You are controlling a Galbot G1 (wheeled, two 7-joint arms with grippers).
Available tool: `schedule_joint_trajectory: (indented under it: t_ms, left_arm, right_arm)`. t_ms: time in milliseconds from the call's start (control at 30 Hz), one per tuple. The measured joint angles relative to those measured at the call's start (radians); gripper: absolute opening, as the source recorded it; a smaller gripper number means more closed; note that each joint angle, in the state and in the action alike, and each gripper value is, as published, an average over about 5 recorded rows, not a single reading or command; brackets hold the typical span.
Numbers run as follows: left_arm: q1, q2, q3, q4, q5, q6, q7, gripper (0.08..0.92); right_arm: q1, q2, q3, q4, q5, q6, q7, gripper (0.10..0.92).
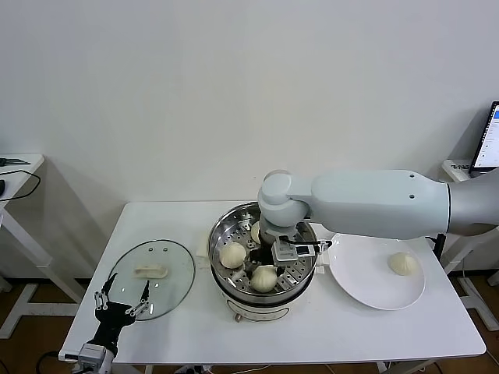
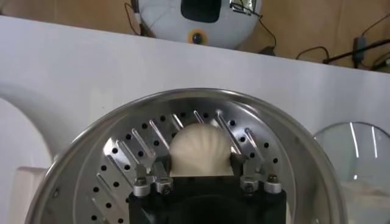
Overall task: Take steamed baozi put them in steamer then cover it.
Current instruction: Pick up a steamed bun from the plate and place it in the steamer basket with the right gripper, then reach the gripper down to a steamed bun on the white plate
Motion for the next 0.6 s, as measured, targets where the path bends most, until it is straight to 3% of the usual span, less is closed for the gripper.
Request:
schedule_joint_trajectory:
  t_ms: [300,600]
  left_arm:
    - [0.005,0.0,0.007,-0.008,0.002,0.0,-0.001,0.823]
    - [0.013,-0.001,0.022,-0.023,0.011,0.0,-0.004,0.823]
  right_arm:
    - [0.057,-0.08,0.028,-0.005,0.079,-0.047,-0.017,0.823]
    - [0.129,-0.277,0.031,-0.043,0.258,-0.184,-0.097,0.823]
